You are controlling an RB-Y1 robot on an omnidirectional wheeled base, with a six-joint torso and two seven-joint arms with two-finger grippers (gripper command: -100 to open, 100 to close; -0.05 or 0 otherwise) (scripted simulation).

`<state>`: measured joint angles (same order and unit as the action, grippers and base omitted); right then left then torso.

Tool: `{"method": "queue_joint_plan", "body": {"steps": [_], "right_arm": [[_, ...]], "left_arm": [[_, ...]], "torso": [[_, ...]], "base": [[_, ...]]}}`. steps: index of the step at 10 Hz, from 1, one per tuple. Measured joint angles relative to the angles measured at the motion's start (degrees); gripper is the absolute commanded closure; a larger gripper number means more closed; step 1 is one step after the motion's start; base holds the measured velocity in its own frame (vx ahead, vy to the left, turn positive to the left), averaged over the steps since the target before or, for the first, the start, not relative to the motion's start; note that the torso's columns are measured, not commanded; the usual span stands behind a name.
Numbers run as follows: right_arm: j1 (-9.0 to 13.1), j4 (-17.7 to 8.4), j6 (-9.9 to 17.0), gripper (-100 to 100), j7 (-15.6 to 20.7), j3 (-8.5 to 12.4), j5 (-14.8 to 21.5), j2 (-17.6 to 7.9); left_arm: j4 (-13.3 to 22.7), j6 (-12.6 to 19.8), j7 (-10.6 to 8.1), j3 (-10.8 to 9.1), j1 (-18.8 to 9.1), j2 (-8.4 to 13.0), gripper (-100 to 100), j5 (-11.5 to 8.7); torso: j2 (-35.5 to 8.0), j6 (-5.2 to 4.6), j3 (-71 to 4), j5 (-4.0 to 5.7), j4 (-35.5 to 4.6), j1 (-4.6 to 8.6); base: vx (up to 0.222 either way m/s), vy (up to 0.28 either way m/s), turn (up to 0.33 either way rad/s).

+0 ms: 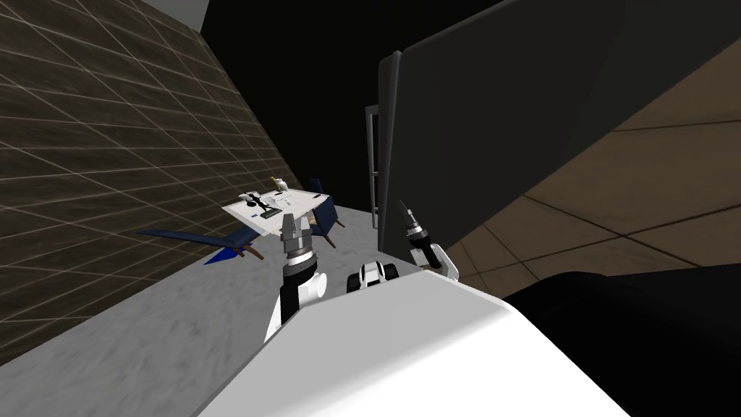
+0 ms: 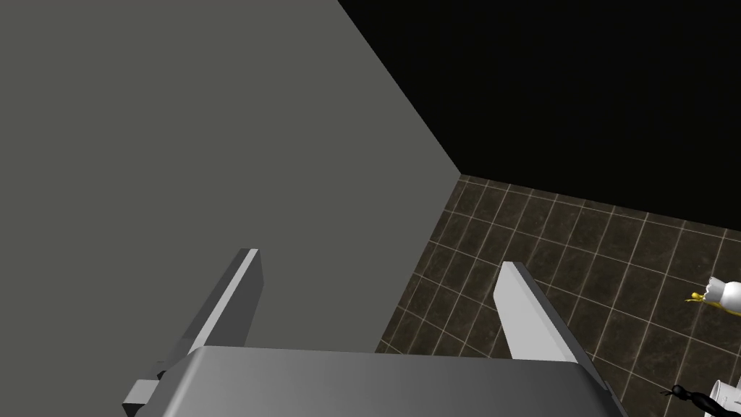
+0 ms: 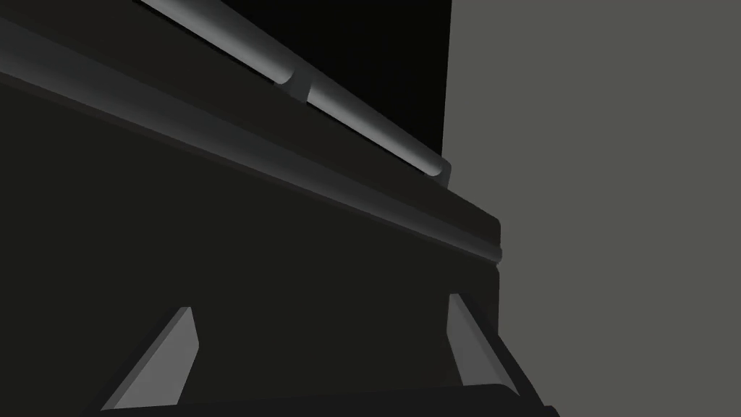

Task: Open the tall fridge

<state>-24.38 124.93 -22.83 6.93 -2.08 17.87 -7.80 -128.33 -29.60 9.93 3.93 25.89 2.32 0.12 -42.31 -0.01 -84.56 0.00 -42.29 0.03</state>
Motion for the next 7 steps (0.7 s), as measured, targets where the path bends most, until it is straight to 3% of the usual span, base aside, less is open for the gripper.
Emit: {"method": "queue_joint_plan", "body": {"steps": [4,5,7], "right_arm": [[0.35,-2.17,4.56,-100,3.12,-1.41,6.61,-1.14],[1.58,-3.77,6.49,-100,3.96,-1.37,8.27,-1.85],[1.25,-4.75,8.40,-100,5.34,-1.78,11.51,-2.23]], "left_arm": [[0.00,0.00,0.00,0.00,0.00,0.00,0,0.00],[0.00,0.00,0.00,0.00,0.00,0.00,0,0.00],[0.00,0.00,0.00,0.00,0.00,0.00,0,0.00]], "torso": [[0.01,0.02,0.00,0.00,0.00,-0.03],[0.09,0.02,-0.04,-0.01,0.02,-0.04],[0.00,0.01,0.00,-0.01,0.00,-0.04]], "base": [[0.024,0.032,0.047],[0.032,0.029,0.027],[0.021,0.030,0.030]]}}
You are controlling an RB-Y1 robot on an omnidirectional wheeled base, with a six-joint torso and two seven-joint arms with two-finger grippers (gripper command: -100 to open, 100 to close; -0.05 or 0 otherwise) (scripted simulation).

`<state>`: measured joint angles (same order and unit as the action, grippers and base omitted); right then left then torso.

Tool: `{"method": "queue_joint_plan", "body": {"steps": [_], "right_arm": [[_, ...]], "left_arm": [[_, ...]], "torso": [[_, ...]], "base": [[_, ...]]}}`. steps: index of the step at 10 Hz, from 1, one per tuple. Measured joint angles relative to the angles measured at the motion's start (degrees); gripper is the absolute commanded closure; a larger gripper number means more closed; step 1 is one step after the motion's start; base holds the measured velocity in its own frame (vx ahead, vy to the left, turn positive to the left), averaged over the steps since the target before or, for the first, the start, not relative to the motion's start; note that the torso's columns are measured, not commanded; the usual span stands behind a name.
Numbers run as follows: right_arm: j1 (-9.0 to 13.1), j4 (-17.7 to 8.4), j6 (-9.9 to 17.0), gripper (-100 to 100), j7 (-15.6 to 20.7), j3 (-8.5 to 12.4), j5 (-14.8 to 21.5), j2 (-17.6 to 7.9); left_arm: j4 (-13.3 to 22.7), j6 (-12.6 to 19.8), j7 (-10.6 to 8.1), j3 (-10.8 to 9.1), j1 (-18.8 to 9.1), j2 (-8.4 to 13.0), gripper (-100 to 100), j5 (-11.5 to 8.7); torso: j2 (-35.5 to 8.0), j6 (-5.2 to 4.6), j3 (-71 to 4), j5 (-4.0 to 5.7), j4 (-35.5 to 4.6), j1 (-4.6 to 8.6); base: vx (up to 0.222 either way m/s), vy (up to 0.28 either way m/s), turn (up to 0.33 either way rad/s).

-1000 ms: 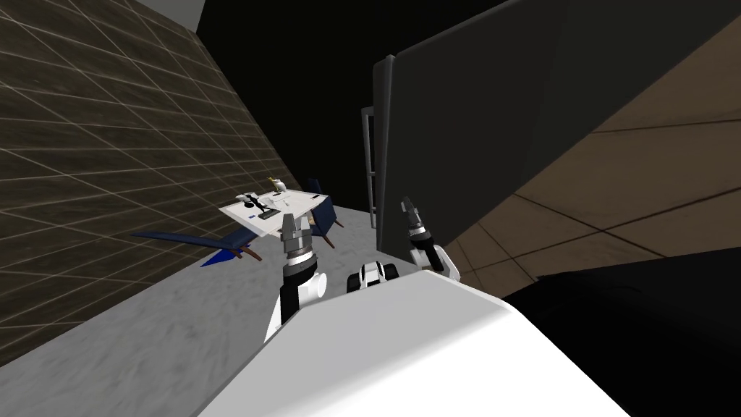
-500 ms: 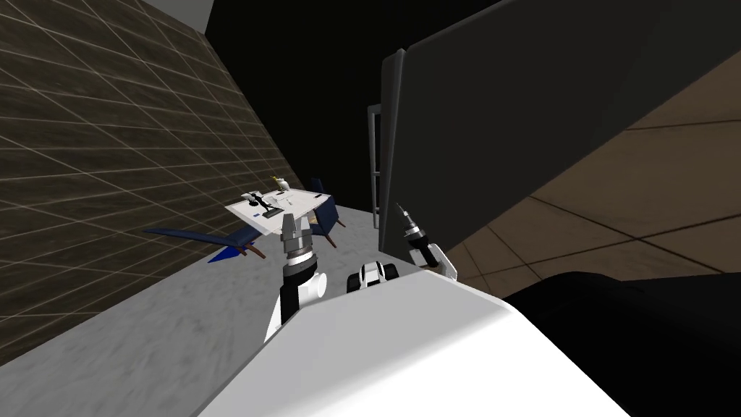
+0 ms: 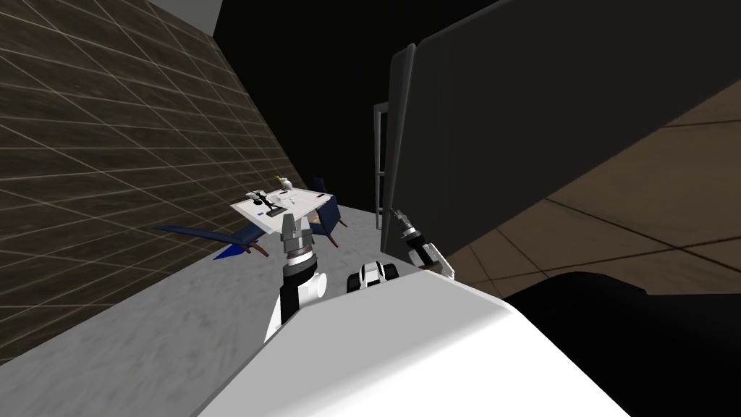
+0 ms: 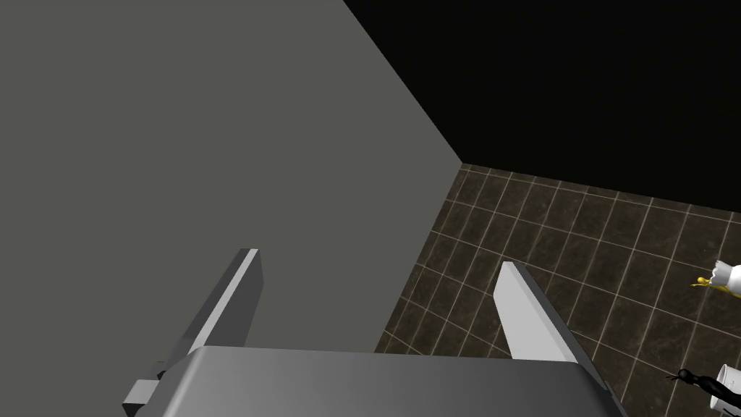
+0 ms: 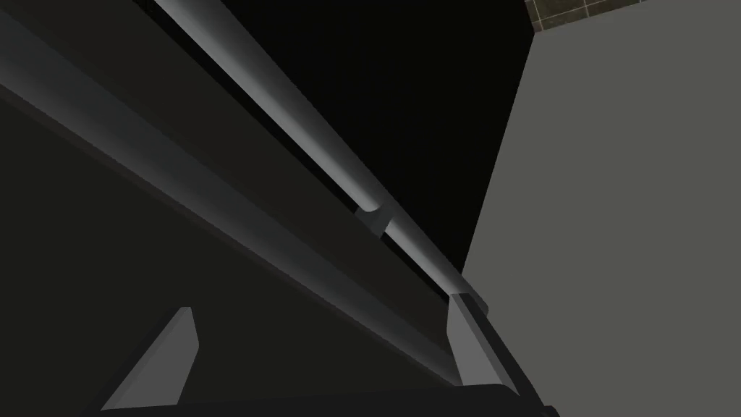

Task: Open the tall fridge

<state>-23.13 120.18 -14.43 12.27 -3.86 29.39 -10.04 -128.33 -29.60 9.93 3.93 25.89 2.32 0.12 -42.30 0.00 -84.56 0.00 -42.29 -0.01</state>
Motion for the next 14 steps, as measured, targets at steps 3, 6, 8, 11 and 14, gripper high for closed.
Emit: {"method": "queue_joint_plan", "body": {"steps": [3,6,8,11,14], "right_arm": [[0.79,-2.18,2.73,-100,1.95,-0.48,4.42,-0.24],[1.69,-4.84,6.16,-100,4.35,-1.24,9.25,-0.12],[1.86,-5.88,8.55,-100,5.86,-1.87,12.53,-0.24],[2.40,-7.79,11.95,-100,7.72,-2.35,17.10,-0.76],[3.59,-10.27,16.31,-100,9.87,-3.37,21.81,-1.75]], "left_arm": [[0.00,0.00,0.00,0.00,0.00,0.00,0,0.00],[0.00,0.00,0.00,0.00,0.00,0.00,0,0.00],[0.00,0.00,0.00,0.00,0.00,0.00,0,0.00],[0.00,0.00,0.00,0.00,0.00,0.00,0,0.00],[0.00,0.00,0.00,0.00,0.00,0.00,0,0.00]], "torso": [[0.01,-0.01,-0.01,0.00,0.00,0.03],[0.04,0.00,-0.02,0.00,0.01,0.00],[0.02,0.01,-0.01,0.00,0.01,0.00],[0.01,-0.01,-0.01,0.00,0.00,0.02],[0.02,0.01,-0.01,0.00,0.00,0.01]], "base": [[0.022,0.027,0.042],[0.024,0.025,0.034],[0.025,0.027,0.042],[0.027,0.030,0.043],[0.023,0.029,0.037]]}}
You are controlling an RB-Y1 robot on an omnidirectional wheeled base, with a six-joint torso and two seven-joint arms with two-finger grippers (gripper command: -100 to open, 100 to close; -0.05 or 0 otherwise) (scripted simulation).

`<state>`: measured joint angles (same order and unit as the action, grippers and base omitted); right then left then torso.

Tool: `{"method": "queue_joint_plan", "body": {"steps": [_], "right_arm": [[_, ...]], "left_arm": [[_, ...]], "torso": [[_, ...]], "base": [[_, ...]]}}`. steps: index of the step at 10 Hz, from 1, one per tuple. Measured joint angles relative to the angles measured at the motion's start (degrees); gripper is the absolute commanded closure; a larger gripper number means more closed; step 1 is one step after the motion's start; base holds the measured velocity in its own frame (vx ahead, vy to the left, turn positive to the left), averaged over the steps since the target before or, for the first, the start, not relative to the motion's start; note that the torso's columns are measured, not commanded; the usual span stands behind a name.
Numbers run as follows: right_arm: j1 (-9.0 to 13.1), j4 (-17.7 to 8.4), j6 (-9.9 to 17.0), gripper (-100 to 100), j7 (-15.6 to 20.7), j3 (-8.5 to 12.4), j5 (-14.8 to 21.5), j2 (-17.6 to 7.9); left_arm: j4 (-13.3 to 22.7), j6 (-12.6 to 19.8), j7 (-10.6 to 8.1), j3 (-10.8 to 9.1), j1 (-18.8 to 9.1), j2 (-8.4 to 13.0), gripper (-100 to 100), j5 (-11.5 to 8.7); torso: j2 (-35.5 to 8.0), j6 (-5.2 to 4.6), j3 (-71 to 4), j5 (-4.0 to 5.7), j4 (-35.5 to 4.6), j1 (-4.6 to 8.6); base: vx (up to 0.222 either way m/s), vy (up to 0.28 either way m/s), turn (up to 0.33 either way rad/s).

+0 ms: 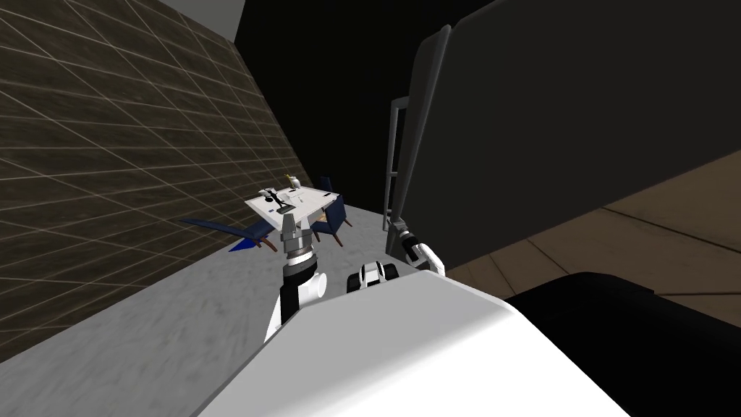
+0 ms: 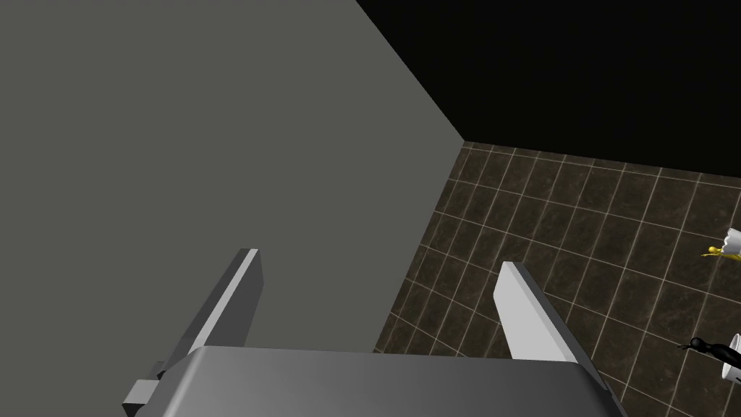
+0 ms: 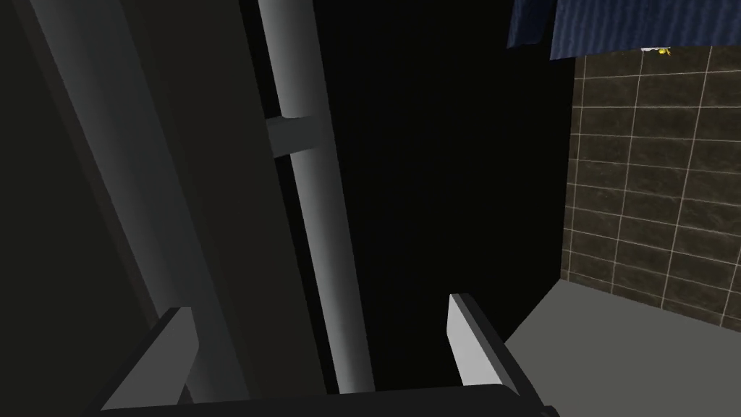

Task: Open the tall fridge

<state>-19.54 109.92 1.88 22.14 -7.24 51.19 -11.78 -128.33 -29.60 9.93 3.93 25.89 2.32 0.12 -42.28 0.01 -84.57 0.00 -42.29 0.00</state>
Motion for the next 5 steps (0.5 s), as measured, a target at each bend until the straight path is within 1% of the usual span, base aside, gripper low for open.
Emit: {"method": "queue_joint_plan", "body": {"steps": [1,2,3,4,5], "right_arm": [[0.15,-0.74,0.98,-100,0.57,-0.02,1.61,0.14],[0.34,-2.24,1.72,-100,1.70,-0.03,3.53,0.83],[0.27,-2.64,2.55,-100,2.44,-0.25,5.24,0.82],[0.77,-3.08,4.65,-100,3.20,-1.18,6.53,-0.23],[1.01,-3.83,5.87,-100,3.83,-1.32,8.13,-0.11]], "left_arm": [[0.00,0.00,0.00,0.00,0.00,0.00,0,0.00],[0.00,0.00,0.00,0.00,0.00,0.00,0,0.00],[0.00,0.00,0.00,0.00,0.00,0.00,0,0.00],[0.00,0.00,0.00,0.00,0.00,0.00,0,0.00],[0.00,0.00,0.00,0.00,0.00,0.00,0,0.00]], "torso": [[0.00,-0.02,0.00,0.00,0.00,0.02],[0.04,0.00,-0.02,0.00,0.01,-0.01],[-0.01,-0.02,0.00,-0.01,0.00,0.01],[0.12,0.02,-0.05,0.05,0.07,0.08],[0.17,-0.01,-0.10,0.06,0.08,0.13]], "base": [[0.037,0.028,0.046],[0.027,0.024,0.032],[0.021,0.028,0.043],[0.017,0.027,0.037],[0.024,0.035,0.056]]}}
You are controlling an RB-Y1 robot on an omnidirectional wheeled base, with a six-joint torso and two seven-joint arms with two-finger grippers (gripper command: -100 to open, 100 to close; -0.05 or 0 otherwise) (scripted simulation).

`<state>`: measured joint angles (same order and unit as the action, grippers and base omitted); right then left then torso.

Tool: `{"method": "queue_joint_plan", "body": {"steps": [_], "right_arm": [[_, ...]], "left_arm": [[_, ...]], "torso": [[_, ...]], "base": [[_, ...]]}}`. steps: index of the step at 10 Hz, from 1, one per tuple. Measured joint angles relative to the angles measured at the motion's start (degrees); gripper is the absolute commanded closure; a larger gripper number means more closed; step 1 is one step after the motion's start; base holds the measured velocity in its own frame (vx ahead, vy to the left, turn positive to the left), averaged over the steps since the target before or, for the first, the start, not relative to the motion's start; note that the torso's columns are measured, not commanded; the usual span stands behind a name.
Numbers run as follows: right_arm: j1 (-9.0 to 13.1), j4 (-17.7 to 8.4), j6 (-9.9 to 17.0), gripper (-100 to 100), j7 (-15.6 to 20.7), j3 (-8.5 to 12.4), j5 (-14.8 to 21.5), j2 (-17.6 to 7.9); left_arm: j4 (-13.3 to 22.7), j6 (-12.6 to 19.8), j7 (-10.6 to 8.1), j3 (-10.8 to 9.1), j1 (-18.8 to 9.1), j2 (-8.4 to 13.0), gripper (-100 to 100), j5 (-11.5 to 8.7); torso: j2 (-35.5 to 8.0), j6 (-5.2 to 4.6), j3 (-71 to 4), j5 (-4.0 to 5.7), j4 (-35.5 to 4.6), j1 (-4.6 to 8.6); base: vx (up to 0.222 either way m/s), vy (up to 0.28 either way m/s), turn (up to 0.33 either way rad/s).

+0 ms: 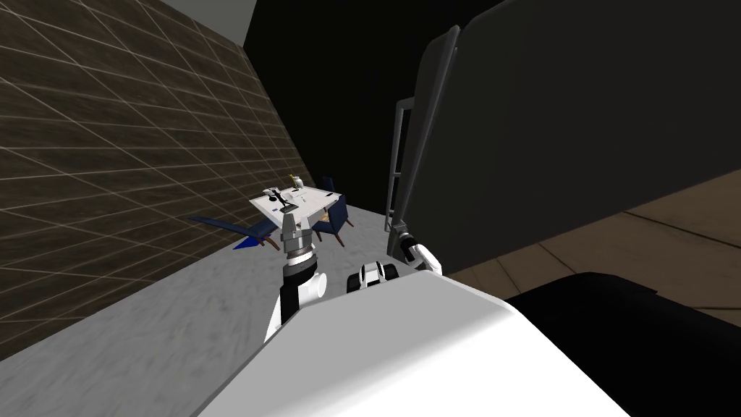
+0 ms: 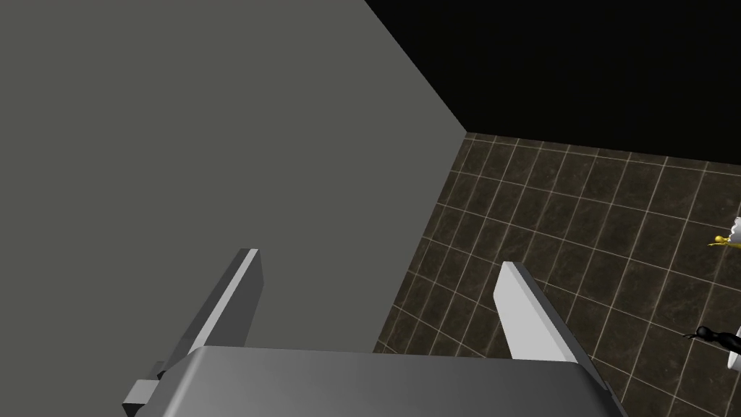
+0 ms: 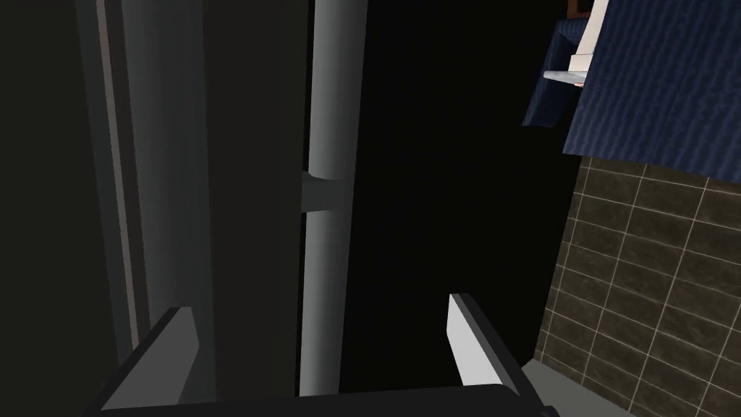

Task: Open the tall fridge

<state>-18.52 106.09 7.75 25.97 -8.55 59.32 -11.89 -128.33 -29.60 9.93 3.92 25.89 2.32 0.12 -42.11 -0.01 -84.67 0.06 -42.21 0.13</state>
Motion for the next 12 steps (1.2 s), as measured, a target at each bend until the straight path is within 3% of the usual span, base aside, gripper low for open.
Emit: {"method": "queue_joint_plan", "body": {"steps": [4,7,12], "right_arm": [[1.15,-3.55,4.93,-100,3.26,-0.97,5.95,-0.52],[1.35,-5.41,6.29,-100,4.45,-0.92,10.63,-0.20],[2.25,-9.05,12.73,-100,8.87,-2.50,18.01,-1.55]], "left_arm": [[0.00,0.00,0.00,0.00,0.00,0.00,0,0.00],[0.00,0.00,0.00,0.00,0.00,0.00,0,0.00],[0.00,0.00,0.00,0.00,0.00,0.00,0,0.00]], "torso": [[0.18,-0.04,-0.10,0.06,0.09,0.18],[0.29,-0.04,-0.15,0.12,0.15,0.27],[0.57,-0.08,-0.28,0.23,0.29,0.53]], "base": [[0.022,0.026,0.028],[0.021,0.023,0.044],[0.022,0.031,0.036]]}}
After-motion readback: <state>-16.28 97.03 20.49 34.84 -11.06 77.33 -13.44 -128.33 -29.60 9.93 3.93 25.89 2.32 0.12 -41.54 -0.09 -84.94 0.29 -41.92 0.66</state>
